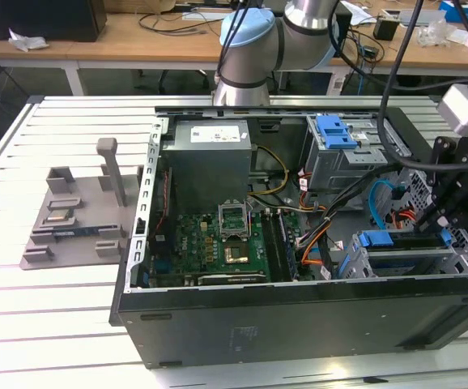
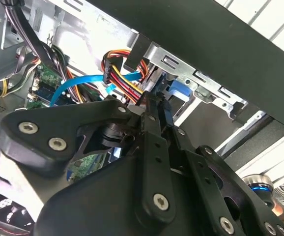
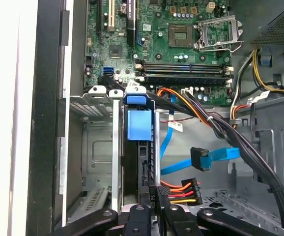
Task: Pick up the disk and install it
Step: 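Insert the first disk wire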
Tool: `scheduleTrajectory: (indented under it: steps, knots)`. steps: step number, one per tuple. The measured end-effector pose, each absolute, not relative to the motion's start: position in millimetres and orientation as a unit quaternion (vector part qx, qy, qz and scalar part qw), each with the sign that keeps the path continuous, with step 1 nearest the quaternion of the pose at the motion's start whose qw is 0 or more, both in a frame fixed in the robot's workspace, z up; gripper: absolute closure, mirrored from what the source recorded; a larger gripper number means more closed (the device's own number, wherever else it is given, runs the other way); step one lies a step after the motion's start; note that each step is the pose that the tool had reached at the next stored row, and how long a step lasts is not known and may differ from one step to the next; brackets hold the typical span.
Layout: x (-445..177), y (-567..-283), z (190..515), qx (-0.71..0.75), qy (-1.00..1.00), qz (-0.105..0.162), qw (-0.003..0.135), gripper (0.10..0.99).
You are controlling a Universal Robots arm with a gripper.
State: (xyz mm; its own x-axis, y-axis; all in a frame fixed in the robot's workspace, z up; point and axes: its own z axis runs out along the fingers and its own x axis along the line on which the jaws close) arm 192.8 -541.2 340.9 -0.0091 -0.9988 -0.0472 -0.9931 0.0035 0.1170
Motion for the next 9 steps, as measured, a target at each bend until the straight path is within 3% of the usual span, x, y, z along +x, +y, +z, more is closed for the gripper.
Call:
scheduleTrajectory:
  steps: [9]
  knots:
    - [192.1,-542.2,335.7,0.703,-0.708,-0.058,0.025,0.918]
